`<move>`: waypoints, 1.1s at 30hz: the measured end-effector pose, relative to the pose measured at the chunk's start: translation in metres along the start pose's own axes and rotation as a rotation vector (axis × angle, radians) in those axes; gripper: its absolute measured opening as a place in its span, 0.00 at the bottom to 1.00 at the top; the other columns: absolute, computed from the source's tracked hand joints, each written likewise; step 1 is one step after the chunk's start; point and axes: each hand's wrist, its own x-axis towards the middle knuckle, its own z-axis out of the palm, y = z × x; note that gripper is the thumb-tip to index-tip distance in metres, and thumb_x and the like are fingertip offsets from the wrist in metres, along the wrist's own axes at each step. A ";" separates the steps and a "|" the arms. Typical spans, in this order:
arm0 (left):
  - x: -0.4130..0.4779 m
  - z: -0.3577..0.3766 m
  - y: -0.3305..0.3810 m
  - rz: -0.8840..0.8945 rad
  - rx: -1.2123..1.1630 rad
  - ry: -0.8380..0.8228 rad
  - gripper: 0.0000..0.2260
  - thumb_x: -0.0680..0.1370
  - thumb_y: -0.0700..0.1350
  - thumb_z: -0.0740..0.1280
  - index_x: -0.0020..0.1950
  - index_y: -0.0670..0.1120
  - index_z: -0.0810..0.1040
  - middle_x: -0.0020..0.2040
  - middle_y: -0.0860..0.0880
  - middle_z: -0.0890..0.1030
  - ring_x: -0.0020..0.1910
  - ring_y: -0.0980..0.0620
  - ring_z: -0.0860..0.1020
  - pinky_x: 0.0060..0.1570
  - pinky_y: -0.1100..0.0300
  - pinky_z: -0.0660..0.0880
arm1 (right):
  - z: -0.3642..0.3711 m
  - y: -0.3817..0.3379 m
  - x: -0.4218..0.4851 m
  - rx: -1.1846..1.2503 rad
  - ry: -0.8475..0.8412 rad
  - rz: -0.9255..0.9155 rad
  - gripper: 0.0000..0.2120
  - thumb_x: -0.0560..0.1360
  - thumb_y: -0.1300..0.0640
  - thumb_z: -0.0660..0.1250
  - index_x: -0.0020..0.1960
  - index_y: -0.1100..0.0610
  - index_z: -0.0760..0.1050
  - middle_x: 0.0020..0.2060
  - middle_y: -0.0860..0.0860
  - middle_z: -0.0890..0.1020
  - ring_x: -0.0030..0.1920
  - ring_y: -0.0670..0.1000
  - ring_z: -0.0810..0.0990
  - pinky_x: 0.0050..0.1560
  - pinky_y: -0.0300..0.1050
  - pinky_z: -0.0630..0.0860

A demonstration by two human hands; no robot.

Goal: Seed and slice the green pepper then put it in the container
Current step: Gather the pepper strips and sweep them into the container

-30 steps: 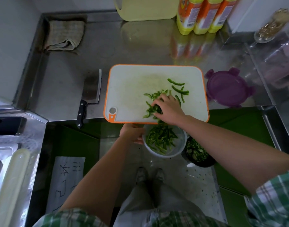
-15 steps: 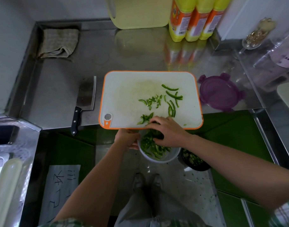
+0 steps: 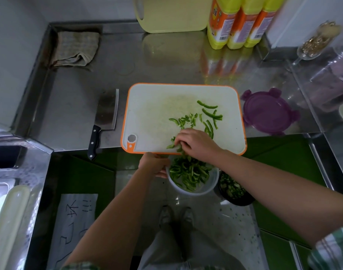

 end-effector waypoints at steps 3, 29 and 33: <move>-0.001 0.000 0.001 0.008 -0.016 -0.006 0.03 0.71 0.30 0.69 0.38 0.35 0.78 0.27 0.41 0.79 0.23 0.47 0.79 0.25 0.57 0.78 | 0.008 0.001 0.006 -0.024 -0.035 0.008 0.15 0.77 0.62 0.63 0.63 0.55 0.76 0.60 0.51 0.76 0.61 0.51 0.72 0.60 0.49 0.72; 0.002 0.017 -0.005 -0.019 -0.026 -0.037 0.02 0.71 0.30 0.70 0.40 0.34 0.78 0.33 0.39 0.82 0.31 0.43 0.81 0.37 0.48 0.83 | -0.021 0.062 -0.009 0.064 0.256 0.404 0.22 0.73 0.59 0.67 0.66 0.57 0.72 0.69 0.57 0.66 0.69 0.58 0.64 0.68 0.55 0.64; 0.004 0.022 -0.006 -0.043 -0.036 -0.058 0.03 0.71 0.31 0.70 0.43 0.32 0.78 0.32 0.39 0.81 0.27 0.46 0.81 0.27 0.56 0.79 | -0.025 0.081 0.008 -0.004 0.117 0.539 0.31 0.75 0.53 0.66 0.76 0.52 0.59 0.77 0.54 0.52 0.76 0.57 0.53 0.71 0.57 0.57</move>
